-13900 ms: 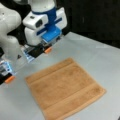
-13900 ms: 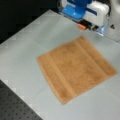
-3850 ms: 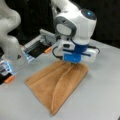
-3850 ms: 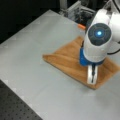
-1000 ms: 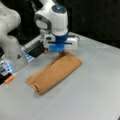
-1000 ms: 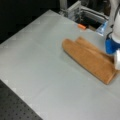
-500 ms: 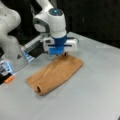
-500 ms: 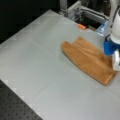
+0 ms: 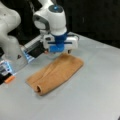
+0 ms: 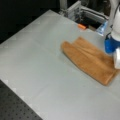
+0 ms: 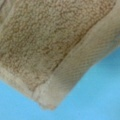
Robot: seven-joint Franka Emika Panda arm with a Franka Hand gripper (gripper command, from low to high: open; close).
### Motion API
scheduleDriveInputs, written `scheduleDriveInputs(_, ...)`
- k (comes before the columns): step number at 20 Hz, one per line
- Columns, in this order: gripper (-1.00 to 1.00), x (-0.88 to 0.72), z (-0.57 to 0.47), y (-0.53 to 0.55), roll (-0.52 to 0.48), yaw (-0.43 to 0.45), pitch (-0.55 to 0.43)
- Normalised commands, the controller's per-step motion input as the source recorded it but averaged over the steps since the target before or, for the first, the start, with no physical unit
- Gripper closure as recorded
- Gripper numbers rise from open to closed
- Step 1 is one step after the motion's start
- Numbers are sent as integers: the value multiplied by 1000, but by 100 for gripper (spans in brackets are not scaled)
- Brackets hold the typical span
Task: Folding a towel twice
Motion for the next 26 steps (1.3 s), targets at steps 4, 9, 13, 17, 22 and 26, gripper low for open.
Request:
scheduleDriveInputs(4,-100,319,455,-63,7,-1,357)
scheduleDriveInputs(9,-100,694,274,-113,-112,87,302)
scheduleDriveInputs(13,-100,929,135,-25,-225,199,255)
scheduleDriveInputs(17,-100,936,138,99,-227,232,203)
scheduleDriveInputs(22,-100,838,78,208,-176,153,151)
scheduleDriveInputs(26,-100,496,-11,227,-168,56,139)
